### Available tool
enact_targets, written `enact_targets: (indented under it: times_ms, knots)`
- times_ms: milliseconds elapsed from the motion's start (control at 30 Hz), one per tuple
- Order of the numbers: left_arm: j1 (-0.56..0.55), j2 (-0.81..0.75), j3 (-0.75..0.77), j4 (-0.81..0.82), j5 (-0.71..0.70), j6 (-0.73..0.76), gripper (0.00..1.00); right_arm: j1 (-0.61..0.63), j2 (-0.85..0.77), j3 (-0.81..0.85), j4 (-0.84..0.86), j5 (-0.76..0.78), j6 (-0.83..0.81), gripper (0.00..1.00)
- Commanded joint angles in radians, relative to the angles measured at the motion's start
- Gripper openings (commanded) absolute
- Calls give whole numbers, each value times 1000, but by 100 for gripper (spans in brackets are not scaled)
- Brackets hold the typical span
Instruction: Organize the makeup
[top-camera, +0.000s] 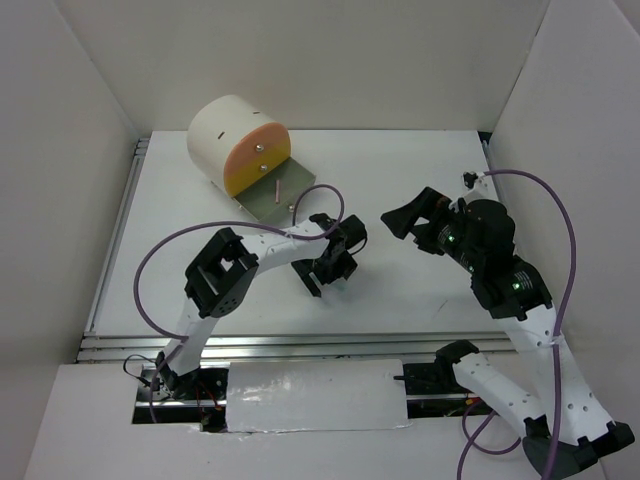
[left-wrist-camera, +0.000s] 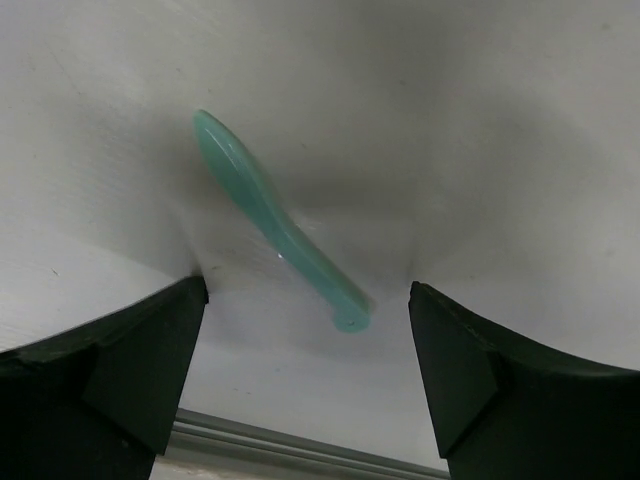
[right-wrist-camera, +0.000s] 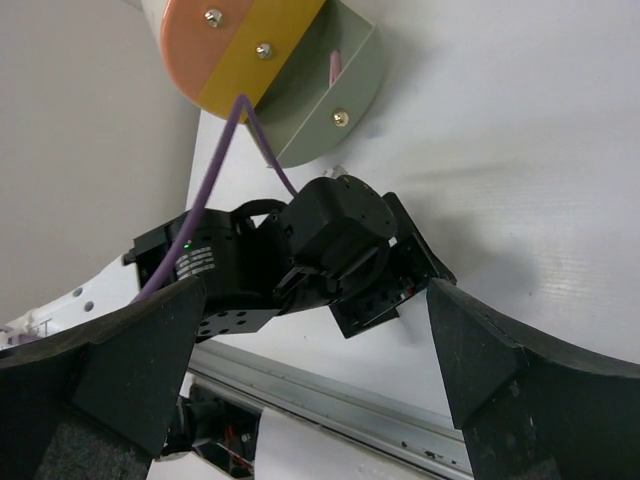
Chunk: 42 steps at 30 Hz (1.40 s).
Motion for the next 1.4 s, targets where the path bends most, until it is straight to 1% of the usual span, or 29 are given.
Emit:
enact_targets:
  times_ms: [0, 100, 133, 167, 200, 233, 267, 367, 467, 500, 533, 567, 733, 800, 1067, 1267, 1367]
  knots:
    - [4, 25, -12, -37, 26, -78, 96, 31, -15, 49, 4, 35, -34, 100]
    - [4, 13, -77, -13, 31, -90, 86, 45, -15, 65, -1, 69, -54, 100]
    - [4, 7, -88, -7, 34, -93, 77, 53, -13, 66, 1, 75, -60, 100]
    - [4, 7, -97, -1, 38, -95, 73, 58, -12, 66, 2, 86, -60, 100]
    - [4, 14, -103, 1, 43, -93, 62, 61, -9, 68, 4, 87, -62, 100]
    - [5, 21, -102, -3, 43, -90, 57, 61, -4, 69, 4, 84, -63, 100]
    - [5, 28, -97, -13, 43, -87, 54, 62, -1, 73, 4, 80, -63, 100]
    - [12, 50, -101, -26, 57, -75, 39, 62, 8, 74, 7, 64, -63, 100]
    - [15, 27, -138, -5, 57, -67, 19, 62, 5, 73, 11, 64, -63, 100]
    - [16, 16, -147, 1, 52, -66, 7, 62, 4, 73, 11, 64, -65, 100]
    - [19, 5, -155, 9, 35, -49, 1, 61, 2, 71, 11, 66, -66, 100]
    - [19, -4, -152, 10, 20, -38, 0, 61, 2, 69, 11, 67, -66, 100]
    - [19, -38, -100, -19, -57, 92, 0, 62, -1, 62, 16, 64, -65, 100]
    - [15, -56, -95, -31, -75, 123, 0, 62, 0, 63, 16, 61, -63, 100]
    - [1, -163, -167, 0, -132, 164, 0, 62, 8, 59, 19, 63, -63, 100]
    - [-8, -194, -161, -5, -161, 198, 0, 62, 11, 59, 16, 63, -63, 100]
    - [-22, -209, -126, -26, -221, 226, 0, 62, 11, 62, 13, 64, -63, 100]
